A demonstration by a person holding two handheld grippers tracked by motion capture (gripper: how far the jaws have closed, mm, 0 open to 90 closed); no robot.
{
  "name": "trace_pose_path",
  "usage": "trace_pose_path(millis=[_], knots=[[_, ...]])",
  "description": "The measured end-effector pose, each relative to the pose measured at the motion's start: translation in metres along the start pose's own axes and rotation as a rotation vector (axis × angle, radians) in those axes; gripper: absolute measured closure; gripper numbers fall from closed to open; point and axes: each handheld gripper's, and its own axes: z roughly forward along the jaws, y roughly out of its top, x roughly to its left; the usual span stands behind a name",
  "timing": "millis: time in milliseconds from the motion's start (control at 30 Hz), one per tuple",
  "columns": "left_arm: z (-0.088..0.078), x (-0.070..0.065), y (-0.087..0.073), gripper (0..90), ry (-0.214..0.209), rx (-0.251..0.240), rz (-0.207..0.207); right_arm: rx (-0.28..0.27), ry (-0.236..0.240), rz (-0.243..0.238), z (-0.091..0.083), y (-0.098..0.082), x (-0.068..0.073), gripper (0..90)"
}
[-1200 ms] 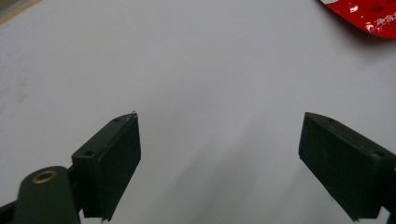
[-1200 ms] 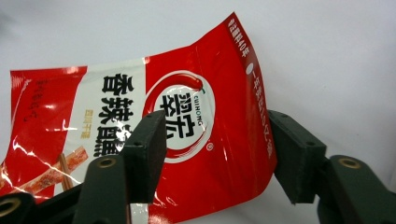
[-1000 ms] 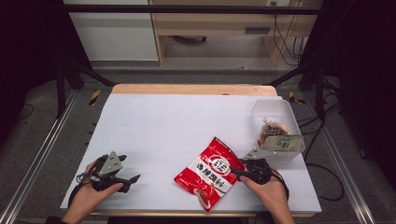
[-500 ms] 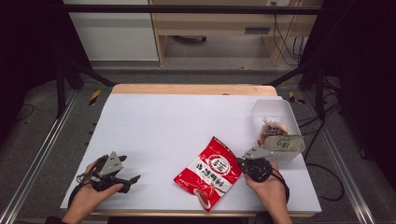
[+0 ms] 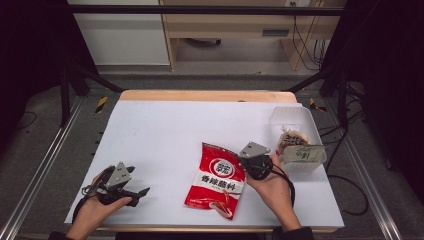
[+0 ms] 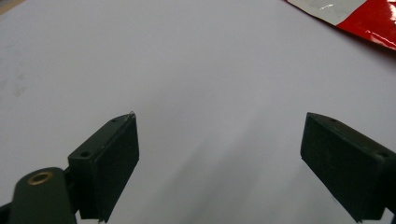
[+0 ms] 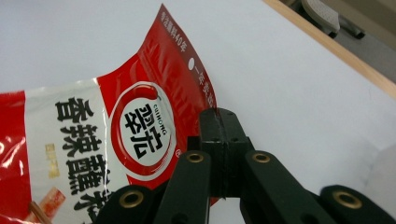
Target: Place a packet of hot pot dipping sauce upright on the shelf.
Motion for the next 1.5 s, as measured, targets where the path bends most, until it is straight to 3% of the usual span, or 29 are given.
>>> trace_pose_path(millis=[333, 467, 700, 1233, 1500], knots=[[-0.003, 0.002, 0.003, 10.1, -0.015, -0.008, -0.014, -0.036, 0.034, -0.049, 0.011, 0.029, 0.006, 90.0], [-0.006, 0.003, 0.011, 8.8, -0.045, -0.047, -0.044, -0.060, 0.075, -0.076, 0.014, 0.046, 0.011, 90.0], [0.001, 0.011, 0.024, 8.9, -0.078, -0.041, -0.079, -0.093, 0.099, -0.116, 0.015, 0.073, 0.014, 90.0], [-0.002, 0.031, 0.067, 9.4, -0.078, -0.025, -0.047, -0.183, 0.117, -0.118, 0.015, 0.106, 0.016, 90.0], [-0.006, 0.036, 0.085, 9.6, -0.088, -0.029, -0.032, -0.222, 0.127, -0.100, 0.008, 0.105, 0.014, 90.0]])
